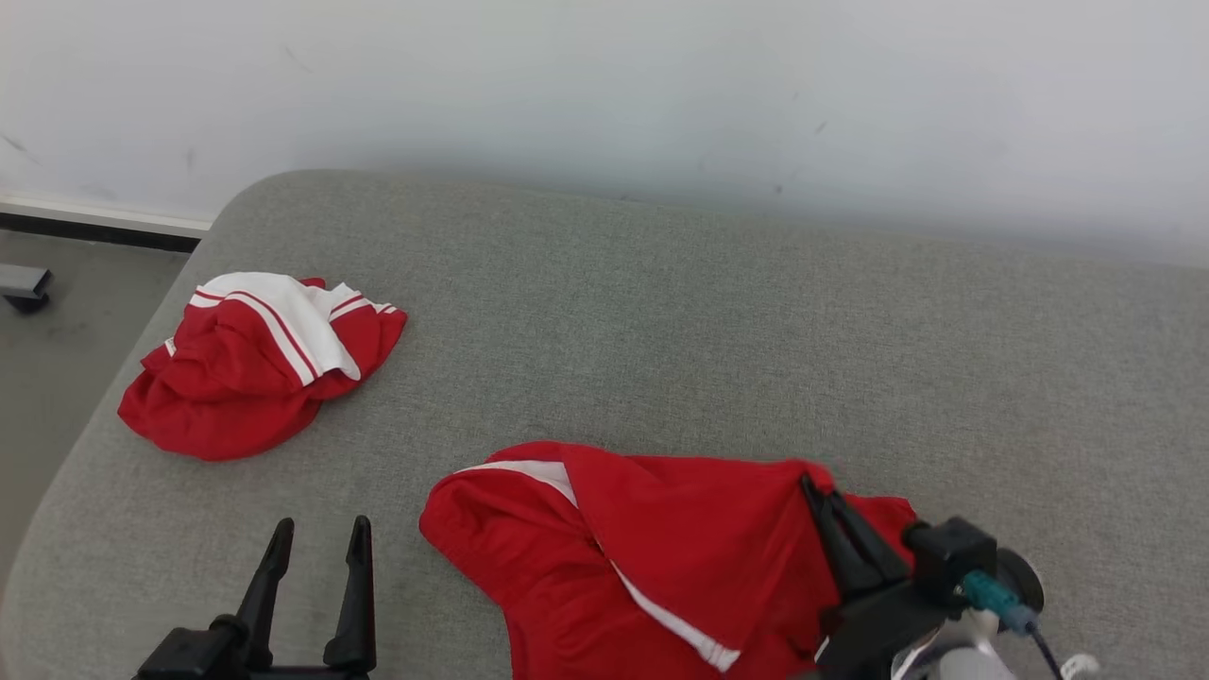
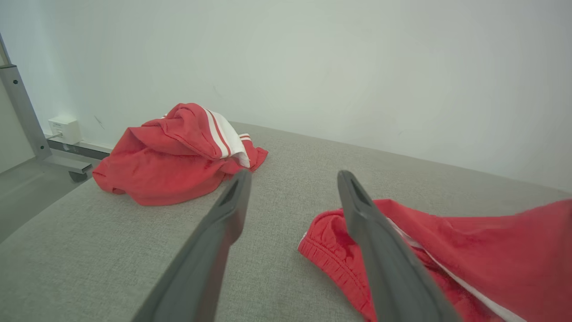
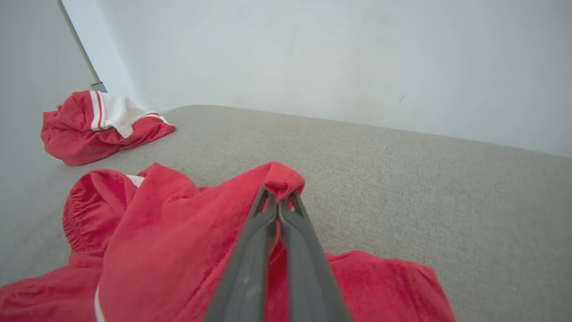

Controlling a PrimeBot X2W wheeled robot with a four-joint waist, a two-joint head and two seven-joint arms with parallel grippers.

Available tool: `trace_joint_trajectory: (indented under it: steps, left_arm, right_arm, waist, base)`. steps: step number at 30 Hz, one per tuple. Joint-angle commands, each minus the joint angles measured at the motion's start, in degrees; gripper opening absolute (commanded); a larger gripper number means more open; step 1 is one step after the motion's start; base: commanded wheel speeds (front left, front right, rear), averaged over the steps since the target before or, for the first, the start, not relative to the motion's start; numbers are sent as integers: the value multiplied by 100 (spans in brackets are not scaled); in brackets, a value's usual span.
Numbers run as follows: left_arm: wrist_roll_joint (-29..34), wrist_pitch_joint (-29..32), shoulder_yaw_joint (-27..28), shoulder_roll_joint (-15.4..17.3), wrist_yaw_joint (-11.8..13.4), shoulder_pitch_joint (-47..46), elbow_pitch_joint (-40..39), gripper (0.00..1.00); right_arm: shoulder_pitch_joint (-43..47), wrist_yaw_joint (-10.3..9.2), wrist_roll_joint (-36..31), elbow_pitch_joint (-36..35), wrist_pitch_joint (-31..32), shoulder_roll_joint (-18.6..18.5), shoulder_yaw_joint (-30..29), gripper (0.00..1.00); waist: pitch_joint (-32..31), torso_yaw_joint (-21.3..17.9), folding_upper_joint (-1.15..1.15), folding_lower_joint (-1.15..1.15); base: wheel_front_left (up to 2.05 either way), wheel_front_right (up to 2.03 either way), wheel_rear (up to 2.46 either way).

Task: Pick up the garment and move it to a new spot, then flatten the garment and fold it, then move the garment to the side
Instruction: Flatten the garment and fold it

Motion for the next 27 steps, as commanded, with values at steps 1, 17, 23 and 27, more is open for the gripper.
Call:
trace_joint_trajectory:
  steps: [1, 17, 23, 27]
  left_arm:
    - [-23, -6, -13, -11, 9, -21, 13, 100]
    - [-159, -6, -515, -30, 8, -233, 187, 100]
    - [-223, -6, -641, -36, 8, -330, 252, 100]
    - [-243, -6, -743, -35, 9, -371, 277, 100]
  right_arm:
    - [-134, -13, 37, -37, -4, -51, -25, 0]
    - [-2753, -13, 345, 1434, -4, -473, 19, 0]
    - [-3483, -13, 300, 2690, 3, -372, 87, 100]
    - [-3675, -13, 292, 2909, -1, -377, 57, 100]
  waist:
    - [0, -14, 0, -1]
    - [292, 349, 0, -1]
    - [414, 492, 0, -1]
    - [414, 485, 0, -1]
  base:
    - [0, 0, 0]
    - [0, 0, 0]
    - [0, 0, 0]
    - [0, 0, 0]
